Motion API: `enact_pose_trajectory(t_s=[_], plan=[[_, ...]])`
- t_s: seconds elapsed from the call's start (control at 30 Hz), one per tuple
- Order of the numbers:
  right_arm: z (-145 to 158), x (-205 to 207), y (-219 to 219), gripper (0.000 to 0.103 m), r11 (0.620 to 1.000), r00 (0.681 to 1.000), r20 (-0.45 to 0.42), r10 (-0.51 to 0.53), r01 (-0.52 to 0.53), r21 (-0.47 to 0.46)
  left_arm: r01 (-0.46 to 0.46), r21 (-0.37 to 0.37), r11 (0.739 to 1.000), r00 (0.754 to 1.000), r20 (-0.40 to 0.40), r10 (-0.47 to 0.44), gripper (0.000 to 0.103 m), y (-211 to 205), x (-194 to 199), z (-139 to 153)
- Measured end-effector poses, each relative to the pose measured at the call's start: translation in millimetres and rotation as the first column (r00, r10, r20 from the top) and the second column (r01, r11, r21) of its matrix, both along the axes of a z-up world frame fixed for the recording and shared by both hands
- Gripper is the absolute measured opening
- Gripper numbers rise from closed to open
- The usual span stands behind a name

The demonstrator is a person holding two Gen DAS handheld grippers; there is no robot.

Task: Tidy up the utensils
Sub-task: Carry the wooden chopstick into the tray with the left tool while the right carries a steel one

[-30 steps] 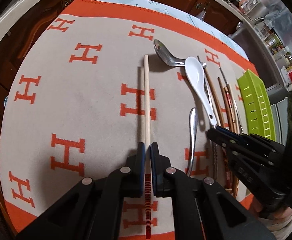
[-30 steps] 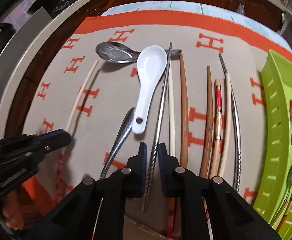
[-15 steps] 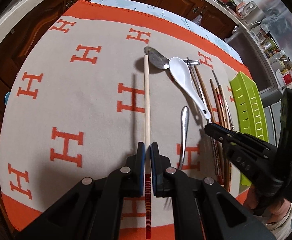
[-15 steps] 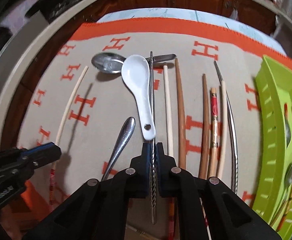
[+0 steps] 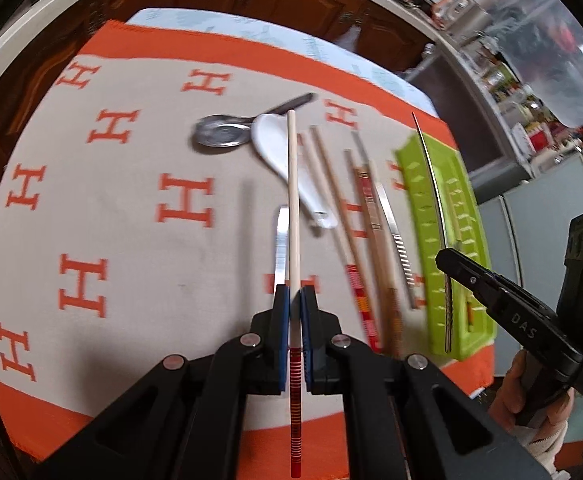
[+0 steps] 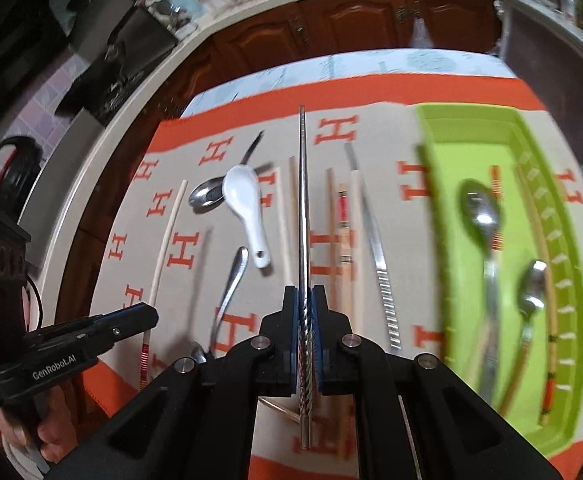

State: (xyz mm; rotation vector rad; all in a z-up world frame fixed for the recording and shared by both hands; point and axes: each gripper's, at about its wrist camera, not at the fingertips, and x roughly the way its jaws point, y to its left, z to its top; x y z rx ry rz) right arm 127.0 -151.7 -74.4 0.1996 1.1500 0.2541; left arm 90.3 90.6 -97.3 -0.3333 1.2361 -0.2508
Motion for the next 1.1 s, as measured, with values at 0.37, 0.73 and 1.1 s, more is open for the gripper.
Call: enact_pose_trajectory(t_s=[0.37,0.73,1.1], plan=[[-0.7,-36.9,-116.5,0.005,0.96,0.992,0.024,-0.122,0.124,-0.25,0.132,-0.036,0.991,0.991,0.029,-0.131,0.003,-99.5,16.5,25.8],[-28.6,-29.9,-155.2,0.008,0.96,0.986,0.005,-0.169,0.166,-0.227,0.194,-0.038,0.98,0.981,-0.008,-0.195,0.003,-182.0,47.1,20.0],[-8.0,-49.8,-175.1,0.021,0.945,0.953,0.076,-0.294,0.301,-0.125,0.2,-0.012,0.98,0.977,-0.067,-0.201,0.003,-221.2,66.0,-6.0]])
